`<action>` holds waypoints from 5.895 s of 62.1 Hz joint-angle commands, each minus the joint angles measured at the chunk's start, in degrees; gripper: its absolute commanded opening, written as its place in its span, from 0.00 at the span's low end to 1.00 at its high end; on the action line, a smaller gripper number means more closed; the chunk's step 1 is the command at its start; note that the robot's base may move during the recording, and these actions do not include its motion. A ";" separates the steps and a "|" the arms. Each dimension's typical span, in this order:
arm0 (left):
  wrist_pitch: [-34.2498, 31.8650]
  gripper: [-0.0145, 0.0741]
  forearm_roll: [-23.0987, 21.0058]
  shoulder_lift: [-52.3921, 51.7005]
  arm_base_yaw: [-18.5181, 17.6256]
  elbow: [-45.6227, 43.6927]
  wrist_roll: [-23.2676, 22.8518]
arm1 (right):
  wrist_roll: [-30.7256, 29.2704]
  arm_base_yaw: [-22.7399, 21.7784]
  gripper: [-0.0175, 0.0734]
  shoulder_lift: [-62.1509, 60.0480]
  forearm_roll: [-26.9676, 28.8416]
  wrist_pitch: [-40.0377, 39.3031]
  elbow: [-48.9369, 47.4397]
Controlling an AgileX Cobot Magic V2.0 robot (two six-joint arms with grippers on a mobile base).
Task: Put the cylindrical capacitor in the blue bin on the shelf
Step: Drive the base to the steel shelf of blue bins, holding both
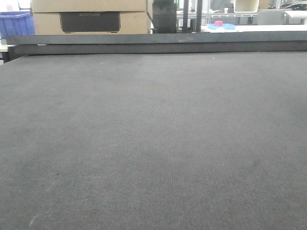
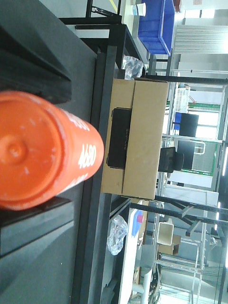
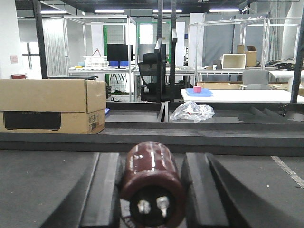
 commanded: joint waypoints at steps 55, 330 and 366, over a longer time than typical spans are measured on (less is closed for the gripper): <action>-1.48 0.04 -0.40 -0.33 0.10 0.19 0.24 | -0.23 -0.02 0.01 -0.33 -0.35 -1.76 0.10; -1.48 0.04 -0.40 -0.33 0.10 0.19 0.24 | -0.23 -0.02 0.01 -0.33 -0.35 -1.76 0.10; -1.48 0.04 -0.40 -0.33 0.10 0.19 0.24 | -0.23 -0.02 0.01 -0.33 -0.35 -1.76 0.10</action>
